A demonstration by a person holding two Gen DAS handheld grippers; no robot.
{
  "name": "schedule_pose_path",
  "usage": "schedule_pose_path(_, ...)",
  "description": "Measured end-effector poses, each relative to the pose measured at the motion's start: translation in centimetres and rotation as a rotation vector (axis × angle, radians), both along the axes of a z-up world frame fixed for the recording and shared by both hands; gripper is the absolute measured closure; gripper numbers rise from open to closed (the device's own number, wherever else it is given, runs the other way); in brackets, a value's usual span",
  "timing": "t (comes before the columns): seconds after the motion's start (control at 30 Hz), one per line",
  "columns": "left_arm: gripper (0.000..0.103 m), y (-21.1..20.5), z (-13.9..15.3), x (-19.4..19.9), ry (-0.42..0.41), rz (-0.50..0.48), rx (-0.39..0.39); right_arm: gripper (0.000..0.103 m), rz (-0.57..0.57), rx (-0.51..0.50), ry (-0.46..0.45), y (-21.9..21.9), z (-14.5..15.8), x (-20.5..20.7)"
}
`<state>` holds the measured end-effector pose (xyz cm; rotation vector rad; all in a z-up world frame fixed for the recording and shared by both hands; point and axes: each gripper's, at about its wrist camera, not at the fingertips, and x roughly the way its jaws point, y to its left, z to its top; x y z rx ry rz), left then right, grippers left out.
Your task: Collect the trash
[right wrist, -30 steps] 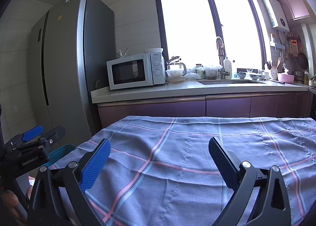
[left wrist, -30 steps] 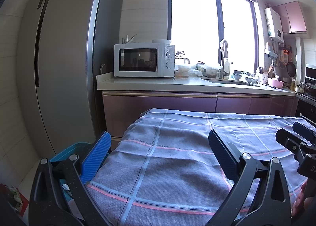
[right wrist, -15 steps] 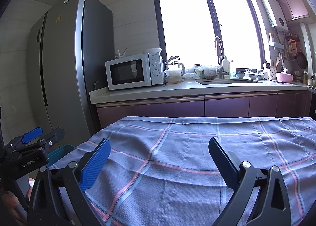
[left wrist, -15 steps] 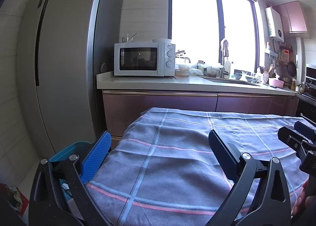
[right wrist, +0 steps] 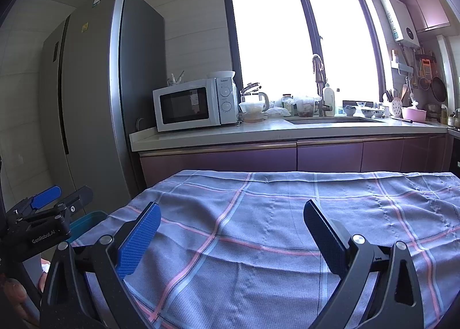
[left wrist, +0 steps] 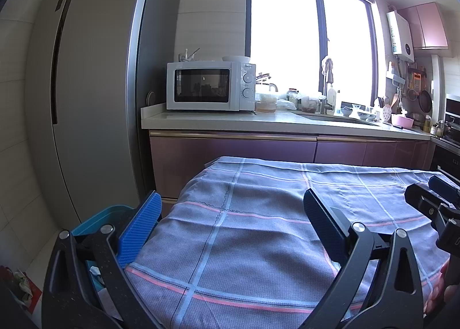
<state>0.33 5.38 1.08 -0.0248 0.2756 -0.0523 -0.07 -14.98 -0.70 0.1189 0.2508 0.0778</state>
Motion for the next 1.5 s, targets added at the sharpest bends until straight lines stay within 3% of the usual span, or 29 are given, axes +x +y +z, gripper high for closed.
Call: schedule_pose_path(1.5,0.006,-0.26,-0.02,-0.07,0.003,0.005,-0.002,0.007,-0.007,0.0,-0.009,-0.3,0.17,0.32)
